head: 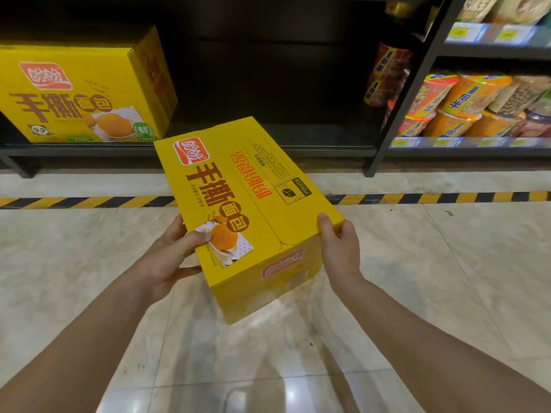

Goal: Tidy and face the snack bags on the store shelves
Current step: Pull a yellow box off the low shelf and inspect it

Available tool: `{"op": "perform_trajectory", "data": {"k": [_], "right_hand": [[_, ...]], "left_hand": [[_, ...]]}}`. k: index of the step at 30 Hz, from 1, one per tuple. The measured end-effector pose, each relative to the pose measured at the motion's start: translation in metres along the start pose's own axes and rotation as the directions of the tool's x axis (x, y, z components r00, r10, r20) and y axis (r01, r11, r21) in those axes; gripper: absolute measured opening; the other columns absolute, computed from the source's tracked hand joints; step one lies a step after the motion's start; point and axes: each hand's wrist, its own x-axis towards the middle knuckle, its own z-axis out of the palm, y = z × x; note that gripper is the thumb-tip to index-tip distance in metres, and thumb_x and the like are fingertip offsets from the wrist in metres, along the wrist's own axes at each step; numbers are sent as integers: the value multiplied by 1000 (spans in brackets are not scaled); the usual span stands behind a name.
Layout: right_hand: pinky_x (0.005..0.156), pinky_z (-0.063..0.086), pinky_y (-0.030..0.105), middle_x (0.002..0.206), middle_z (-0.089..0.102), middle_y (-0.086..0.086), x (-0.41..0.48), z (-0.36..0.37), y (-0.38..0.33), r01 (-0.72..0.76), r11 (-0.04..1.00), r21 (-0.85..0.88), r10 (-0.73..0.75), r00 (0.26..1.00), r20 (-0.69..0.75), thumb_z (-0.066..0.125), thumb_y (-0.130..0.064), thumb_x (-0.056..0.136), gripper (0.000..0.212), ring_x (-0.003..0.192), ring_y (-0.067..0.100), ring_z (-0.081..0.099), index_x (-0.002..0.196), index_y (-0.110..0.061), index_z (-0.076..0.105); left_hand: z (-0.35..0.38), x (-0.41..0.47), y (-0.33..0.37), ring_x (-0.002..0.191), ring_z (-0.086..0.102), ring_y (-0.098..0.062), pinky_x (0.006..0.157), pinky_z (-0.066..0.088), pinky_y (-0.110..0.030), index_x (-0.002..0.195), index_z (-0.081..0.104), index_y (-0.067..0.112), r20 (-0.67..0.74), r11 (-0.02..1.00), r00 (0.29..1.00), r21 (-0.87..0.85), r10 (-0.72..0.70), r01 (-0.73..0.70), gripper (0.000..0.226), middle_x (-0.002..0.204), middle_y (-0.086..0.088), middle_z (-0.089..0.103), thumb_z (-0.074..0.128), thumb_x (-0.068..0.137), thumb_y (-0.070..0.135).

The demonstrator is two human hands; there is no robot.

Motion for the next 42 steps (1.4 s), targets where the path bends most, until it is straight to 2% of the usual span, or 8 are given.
{"op": "perform_trajectory", "data": {"k": [6,16,19,22,25,30,38,42], "right_hand": [[61,41,23,93,59,0,-31,13,17,31,1000,-3,-31,1000,-5,61,-46,102,25,78,13,60,96,-26,46],[103,43,32,127,44,-9,-69,29,39,124,990,-66,-109,975,194,50,-67,97,53,119,3,48,137,-32,51],[106,41,31,126,40,-9,-71,30,36,99,991,-88,-75,966,248,42,-61,105,50,116,-1,47,149,-37,45],[105,33,28,125,38,-12,-67,30,29,119,986,-119,-82,957,279,39,-55,108,52,111,-5,46,156,-37,36],[109,31,27,153,37,-9,-66,31,26,134,982,-134,-85,944,318,35,-56,108,58,136,7,42,163,-38,26],[128,18,31,170,21,-17,-80,35,27,92,991,-97,-52,934,354,33,-54,109,62,155,6,22,166,-38,13],[128,9,26,173,6,-8,-133,75,32,150,977,-151,-65,886,459,41,-49,108,77,159,10,9,167,-27,-3],[123,4,19,173,-4,-6,-155,85,37,198,966,-165,-79,837,541,45,-47,108,84,160,11,-1,166,-20,-9]], "left_hand": [[21,-26,-28,106,73,-26,95,57,-52,138,57,28,-377,998,925,-47,-51,35,55,123,-2,74,75,91,50],[-11,-49,6,96,74,-27,94,57,-49,88,75,37,-464,996,883,84,70,-34,10,95,3,78,79,90,46],[-25,-42,5,104,74,-29,100,57,-53,102,78,30,-496,999,868,30,35,-23,24,106,-2,79,82,87,48],[-22,-42,-10,116,69,-26,98,55,-46,134,64,19,-622,997,783,-65,-5,-44,76,127,-3,70,85,76,63],[-1,-57,-33,116,63,-25,94,51,-46,155,38,17,-662,984,741,-176,-108,-14,103,136,-2,58,82,76,67],[31,-69,-52,117,61,-23,105,49,-63,158,27,30,-527,958,836,-288,-151,-9,89,140,7,57,79,88,52],[6,-54,-40,111,69,-11,80,55,-34,146,47,25,-526,938,851,-297,-4,-179,51,133,7,66,70,100,32],[27,-62,-46,103,72,-6,80,57,-36,154,34,36,-476,954,878,-236,53,-185,73,111,24,72,76,96,22]]}}
